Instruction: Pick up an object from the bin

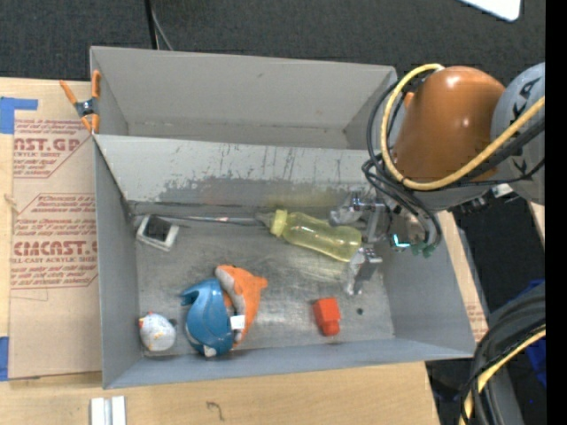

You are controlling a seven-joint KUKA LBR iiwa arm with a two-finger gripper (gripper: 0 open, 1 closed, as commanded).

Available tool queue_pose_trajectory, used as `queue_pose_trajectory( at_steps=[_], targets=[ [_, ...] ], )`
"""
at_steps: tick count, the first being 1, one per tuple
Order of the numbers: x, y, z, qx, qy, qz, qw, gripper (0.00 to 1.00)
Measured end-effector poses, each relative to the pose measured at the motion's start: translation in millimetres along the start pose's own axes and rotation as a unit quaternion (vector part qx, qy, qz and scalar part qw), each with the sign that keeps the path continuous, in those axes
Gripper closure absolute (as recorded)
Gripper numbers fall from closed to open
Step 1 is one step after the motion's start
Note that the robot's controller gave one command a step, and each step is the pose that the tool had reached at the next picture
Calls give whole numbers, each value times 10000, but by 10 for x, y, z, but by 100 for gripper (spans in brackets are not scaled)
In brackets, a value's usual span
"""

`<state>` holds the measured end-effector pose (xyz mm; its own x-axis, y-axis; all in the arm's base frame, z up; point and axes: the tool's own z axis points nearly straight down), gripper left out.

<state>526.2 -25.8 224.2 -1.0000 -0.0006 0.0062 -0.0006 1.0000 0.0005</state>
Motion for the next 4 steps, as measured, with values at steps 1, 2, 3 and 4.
queue_pose_trajectory(
  at_steps=[1, 2, 3, 4],
  targets=[
    [-16, 0, -39, 3, -39, -2, 10000, 0],
    [22, -130, 392, -3, -76, 242, 9997, 0],
    [-76, -225, 706, -6, 1, 618, 9981, 0],
    [-162, -111, 562, 5, -42, 161, 9999, 0]
  ],
)
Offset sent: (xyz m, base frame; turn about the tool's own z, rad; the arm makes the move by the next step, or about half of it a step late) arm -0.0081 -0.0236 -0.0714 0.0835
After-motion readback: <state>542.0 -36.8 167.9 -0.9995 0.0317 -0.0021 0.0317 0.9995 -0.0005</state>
